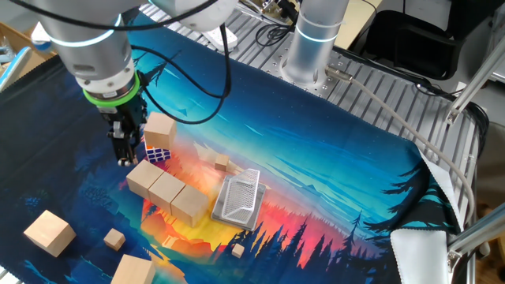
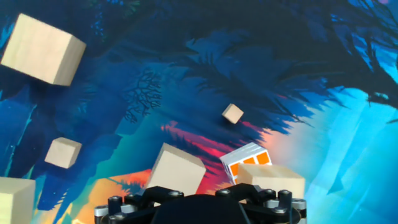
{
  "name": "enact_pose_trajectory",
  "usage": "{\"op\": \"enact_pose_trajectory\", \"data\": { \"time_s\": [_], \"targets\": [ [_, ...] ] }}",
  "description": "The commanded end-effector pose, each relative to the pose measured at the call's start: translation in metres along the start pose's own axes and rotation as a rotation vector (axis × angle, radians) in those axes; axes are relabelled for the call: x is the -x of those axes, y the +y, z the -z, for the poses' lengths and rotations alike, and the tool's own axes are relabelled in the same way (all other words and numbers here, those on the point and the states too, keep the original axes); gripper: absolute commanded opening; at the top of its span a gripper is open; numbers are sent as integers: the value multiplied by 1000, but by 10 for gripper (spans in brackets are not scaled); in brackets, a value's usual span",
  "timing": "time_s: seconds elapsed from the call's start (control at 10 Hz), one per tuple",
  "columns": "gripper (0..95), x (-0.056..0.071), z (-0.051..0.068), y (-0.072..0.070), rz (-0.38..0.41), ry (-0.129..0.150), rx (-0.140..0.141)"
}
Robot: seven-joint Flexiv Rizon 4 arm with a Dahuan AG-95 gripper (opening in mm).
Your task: Stack the blocks into a pyramid shape
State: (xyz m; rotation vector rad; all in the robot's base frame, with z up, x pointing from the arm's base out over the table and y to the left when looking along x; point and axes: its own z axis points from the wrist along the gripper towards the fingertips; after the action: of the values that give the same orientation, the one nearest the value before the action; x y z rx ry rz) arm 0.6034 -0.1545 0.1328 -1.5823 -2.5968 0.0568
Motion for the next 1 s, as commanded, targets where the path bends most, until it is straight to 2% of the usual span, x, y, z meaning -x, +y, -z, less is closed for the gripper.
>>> {"op": "enact_pose_trajectory", "data": {
  "time_s": [0.1, 0.2, 0.4, 0.5, 0.7, 0.8, 1.0],
  "targets": [
    [950, 1, 0, 2, 8, 52, 23],
    [950, 1, 0, 2, -1, 56, 38],
    [950, 1, 0, 2, 9, 22, 35],
    [950, 1, 0, 2, 4, -13, 26],
    [950, 1, 0, 2, 36, -81, 29],
    [950, 1, 0, 2, 43, -90, 43],
    [950, 1, 0, 2, 43, -102, 40]
  ]
}}
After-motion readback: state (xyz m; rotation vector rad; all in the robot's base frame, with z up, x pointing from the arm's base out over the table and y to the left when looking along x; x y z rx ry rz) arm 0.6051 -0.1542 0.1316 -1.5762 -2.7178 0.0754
